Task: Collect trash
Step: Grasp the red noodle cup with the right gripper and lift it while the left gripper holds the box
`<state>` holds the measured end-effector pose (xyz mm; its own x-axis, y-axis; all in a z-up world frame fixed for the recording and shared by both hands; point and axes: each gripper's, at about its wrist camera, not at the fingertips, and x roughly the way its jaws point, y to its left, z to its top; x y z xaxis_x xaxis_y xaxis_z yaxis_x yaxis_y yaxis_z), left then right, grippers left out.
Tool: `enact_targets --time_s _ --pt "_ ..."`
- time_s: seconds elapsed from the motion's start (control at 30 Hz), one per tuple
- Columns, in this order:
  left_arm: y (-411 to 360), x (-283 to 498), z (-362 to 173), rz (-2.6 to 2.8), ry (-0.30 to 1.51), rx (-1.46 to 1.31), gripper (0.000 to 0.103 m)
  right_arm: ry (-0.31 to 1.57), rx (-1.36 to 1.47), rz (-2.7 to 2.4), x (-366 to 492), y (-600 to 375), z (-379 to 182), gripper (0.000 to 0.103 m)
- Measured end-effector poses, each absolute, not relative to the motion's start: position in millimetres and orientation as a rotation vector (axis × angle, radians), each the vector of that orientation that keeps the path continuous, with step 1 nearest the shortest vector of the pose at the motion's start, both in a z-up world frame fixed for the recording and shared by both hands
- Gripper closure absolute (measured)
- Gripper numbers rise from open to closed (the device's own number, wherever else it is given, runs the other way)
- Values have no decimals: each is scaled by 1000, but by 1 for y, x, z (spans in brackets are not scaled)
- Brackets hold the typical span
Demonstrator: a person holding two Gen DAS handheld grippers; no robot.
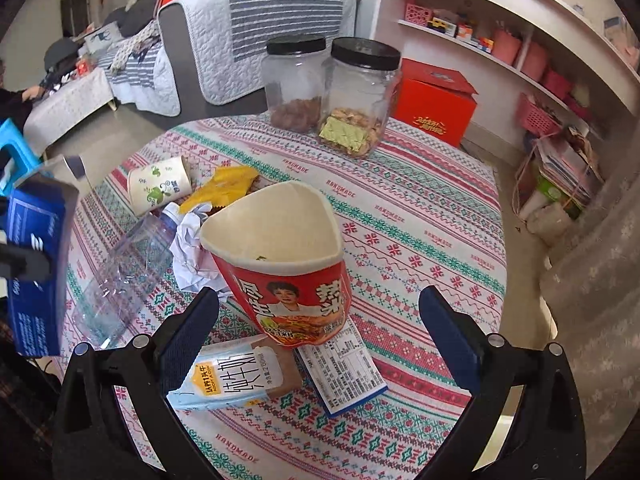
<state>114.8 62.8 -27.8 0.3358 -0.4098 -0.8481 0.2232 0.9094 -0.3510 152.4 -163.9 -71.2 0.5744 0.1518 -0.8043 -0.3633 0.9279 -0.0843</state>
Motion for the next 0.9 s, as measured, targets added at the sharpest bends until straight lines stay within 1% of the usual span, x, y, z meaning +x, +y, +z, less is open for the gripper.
enact_targets --time_s 0.2,0.27,0.3,0.37,0.4,0.47,0.63,0.9 --pt "66 121 -36 -414 1174 -216 47 958 -234 311 175 -154 -94 7" --pt "68 117 -35 -414 1172 -222 47 964 -220 315 179 -152 -98 9" --pt "71 117 -36 -410 1169 -228 47 971 -206 328 180 -152 -99 14" --pt "75 119 -37 -398 1163 -243 47 986 -171 371 180 -149 -101 35" --pt "78 119 -37 -389 1160 -250 47 989 -168 365 181 -148 -100 35" --pt "82 120 -38 -374 1154 -263 47 976 -155 364 179 -147 -97 41" --pt "86 120 -35 -356 1126 -284 47 939 -110 334 173 -152 -83 42" --pt "85 118 -26 -346 1067 -316 47 809 -24 300 151 -166 -35 42"
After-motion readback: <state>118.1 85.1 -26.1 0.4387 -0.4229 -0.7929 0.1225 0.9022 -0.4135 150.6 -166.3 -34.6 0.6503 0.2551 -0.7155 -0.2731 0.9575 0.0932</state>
